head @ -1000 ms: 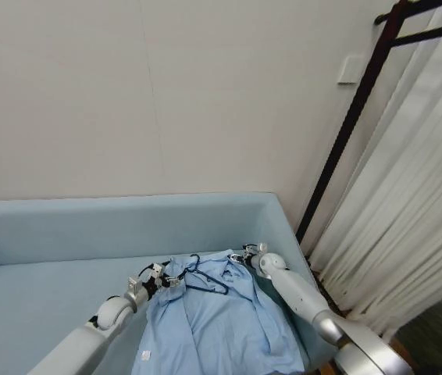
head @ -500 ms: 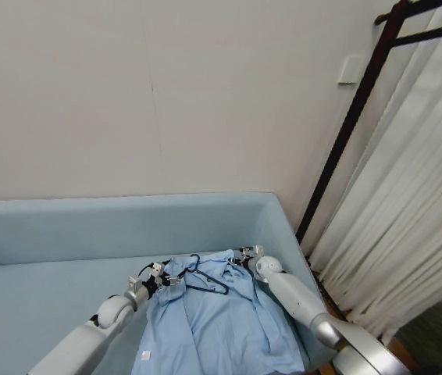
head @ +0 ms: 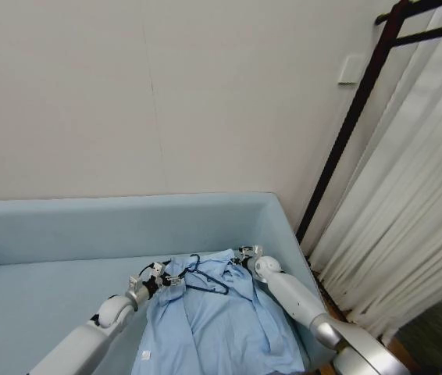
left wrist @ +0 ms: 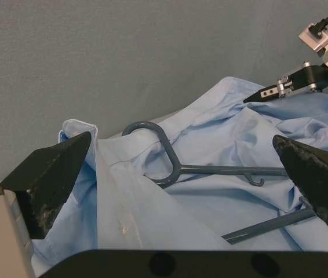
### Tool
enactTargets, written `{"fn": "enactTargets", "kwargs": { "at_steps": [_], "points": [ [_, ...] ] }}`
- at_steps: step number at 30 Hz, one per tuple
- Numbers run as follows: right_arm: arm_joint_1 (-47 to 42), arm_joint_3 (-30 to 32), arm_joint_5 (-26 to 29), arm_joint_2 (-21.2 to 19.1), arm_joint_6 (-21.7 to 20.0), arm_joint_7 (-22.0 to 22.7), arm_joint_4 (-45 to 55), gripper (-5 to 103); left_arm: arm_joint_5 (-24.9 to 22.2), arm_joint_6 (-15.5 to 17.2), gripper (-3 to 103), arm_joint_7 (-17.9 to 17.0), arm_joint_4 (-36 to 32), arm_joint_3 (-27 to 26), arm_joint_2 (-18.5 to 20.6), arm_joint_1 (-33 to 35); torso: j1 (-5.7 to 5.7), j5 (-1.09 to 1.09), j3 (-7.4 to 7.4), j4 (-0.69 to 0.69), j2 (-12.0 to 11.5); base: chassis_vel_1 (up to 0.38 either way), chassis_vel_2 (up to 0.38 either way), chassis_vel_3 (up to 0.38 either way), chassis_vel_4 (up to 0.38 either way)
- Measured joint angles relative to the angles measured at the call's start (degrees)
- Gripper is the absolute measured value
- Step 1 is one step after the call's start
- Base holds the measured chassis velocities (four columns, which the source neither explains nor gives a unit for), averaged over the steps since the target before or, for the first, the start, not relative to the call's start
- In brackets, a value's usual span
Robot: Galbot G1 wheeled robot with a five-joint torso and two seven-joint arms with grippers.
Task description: Pick up the clothes from the sofa and hang them on the clothes hanger.
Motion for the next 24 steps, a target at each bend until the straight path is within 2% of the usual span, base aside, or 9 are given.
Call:
{"fn": "enactTargets", "kwargs": {
  "at_steps": [4,5,8,14,20,24],
  "points": [
    [-1.9,-1.5,5.1,-3.3,-1.6,6.2,12.5,0,-0.1,0.0,100,0.0,0.1,0.0,-0.2,-0.1,0.00,0.00,0.00,0.01,0.0,0.000,0.000,0.000,0.000],
    [-1.9,-1.5,5.1,-3.3,-1.6,6.2,12.5,0,-0.1,0.0,100,0.0,0.1,0.0,-0.2,-0.1,0.00,0.00,0.00,0.01,0.0,0.000,0.000,0.000,0.000],
    [-4.0,-4.0,7.3,-6.3,-2.8,11.2,22.7,0,-0.1,0.0,100,0.1,0.2,0.0,-0.4,0.3,-0.01,-0.01,0.00,0.00,0.0,0.000,0.000,0.000,0.000],
    [-7.6,-8.3,7.2,-9.8,-3.6,14.4,35.1,0,-0.1,-0.1,100,0.1,0.2,0.0,-0.7,0.4,-0.01,0.00,0.00,-0.01,0.0,0.000,0.000,0.000,0.000],
    [-9.4,-12.3,5.9,-8.5,-3.6,17.8,41.2,0,0.1,-0.1,100,0.2,0.2,0.0,-0.9,0.6,-0.01,-0.01,-0.01,0.00,0.0,0.000,0.000,0.000,0.000],
    [-9.5,-16.9,5.4,-5.4,-3.6,20.9,43.4,0,0.2,-0.2,100,0.2,0.1,0.1,-1.0,1.1,-0.01,-0.01,0.00,0.01,0.0,0.000,0.000,0.000,0.000]
  ]
}}
